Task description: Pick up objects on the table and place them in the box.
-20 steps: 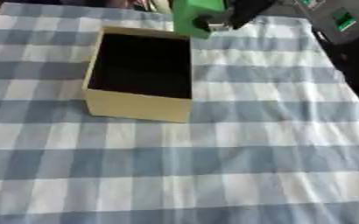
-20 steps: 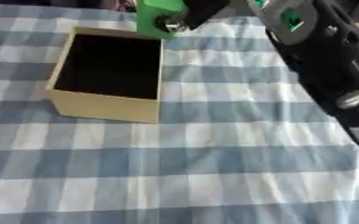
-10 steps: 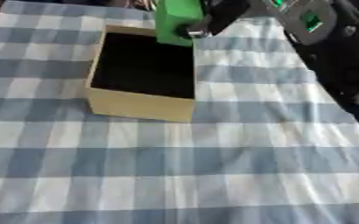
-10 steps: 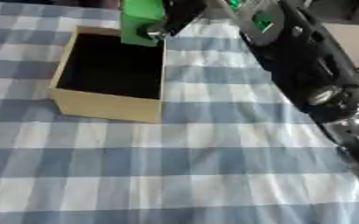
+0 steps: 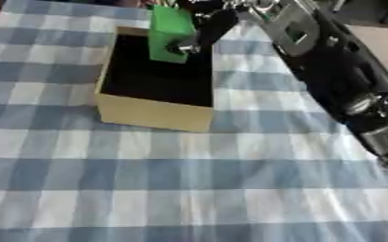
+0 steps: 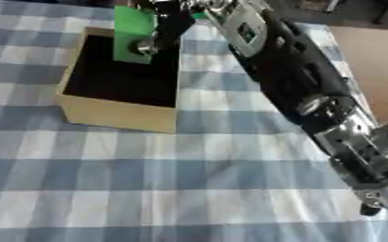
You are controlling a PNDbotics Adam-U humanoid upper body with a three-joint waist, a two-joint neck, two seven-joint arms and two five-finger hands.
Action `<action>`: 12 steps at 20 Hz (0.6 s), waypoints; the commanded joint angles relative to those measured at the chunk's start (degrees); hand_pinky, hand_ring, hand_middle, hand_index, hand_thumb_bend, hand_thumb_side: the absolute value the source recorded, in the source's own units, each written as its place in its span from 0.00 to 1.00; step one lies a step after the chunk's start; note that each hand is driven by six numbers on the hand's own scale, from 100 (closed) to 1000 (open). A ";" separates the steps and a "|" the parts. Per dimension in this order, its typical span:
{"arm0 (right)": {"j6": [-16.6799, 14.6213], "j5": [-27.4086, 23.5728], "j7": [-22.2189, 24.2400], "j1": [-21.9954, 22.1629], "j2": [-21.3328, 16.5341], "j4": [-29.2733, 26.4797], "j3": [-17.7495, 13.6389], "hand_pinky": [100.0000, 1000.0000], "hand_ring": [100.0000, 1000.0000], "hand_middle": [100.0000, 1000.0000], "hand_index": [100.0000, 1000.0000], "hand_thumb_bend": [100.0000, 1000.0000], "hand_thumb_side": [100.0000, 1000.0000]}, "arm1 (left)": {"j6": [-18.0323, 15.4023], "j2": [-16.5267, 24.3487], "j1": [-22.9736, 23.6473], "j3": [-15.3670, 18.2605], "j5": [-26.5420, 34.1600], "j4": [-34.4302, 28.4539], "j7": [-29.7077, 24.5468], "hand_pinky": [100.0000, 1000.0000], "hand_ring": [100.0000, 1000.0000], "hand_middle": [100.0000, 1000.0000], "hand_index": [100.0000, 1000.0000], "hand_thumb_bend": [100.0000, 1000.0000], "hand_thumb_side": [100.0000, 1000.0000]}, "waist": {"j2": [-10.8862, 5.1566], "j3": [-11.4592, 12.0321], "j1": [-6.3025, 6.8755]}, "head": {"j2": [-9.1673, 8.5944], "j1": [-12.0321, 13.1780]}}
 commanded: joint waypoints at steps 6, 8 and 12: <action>-0.21 0.25 0.81 -1.61 1.19 3.64 -0.76 0.49 0.38 0.41 0.55 0.00 0.48 | 0.07 0.31 -1.01 0.04 0.23 -0.99 -0.25 0.69 0.55 0.65 0.74 0.00 0.88 | -0.07 0.68 -0.73 | -0.08 -0.17; -0.38 0.50 1.27 -1.57 1.59 4.13 -0.56 0.49 0.39 0.41 0.55 0.00 0.48 | 0.20 0.26 -1.03 0.03 0.24 -0.99 -0.28 0.69 0.55 0.65 0.74 0.00 0.88 | -0.07 0.70 -0.78 | 0.05 -0.11; -0.78 1.28 1.99 -1.09 2.39 5.24 -0.18 0.50 0.39 0.42 0.56 0.00 0.47 | 0.30 0.19 -1.04 0.04 0.28 -0.99 -0.22 0.69 0.55 0.65 0.74 0.00 0.88 | -0.04 0.79 -0.81 | -0.01 -0.04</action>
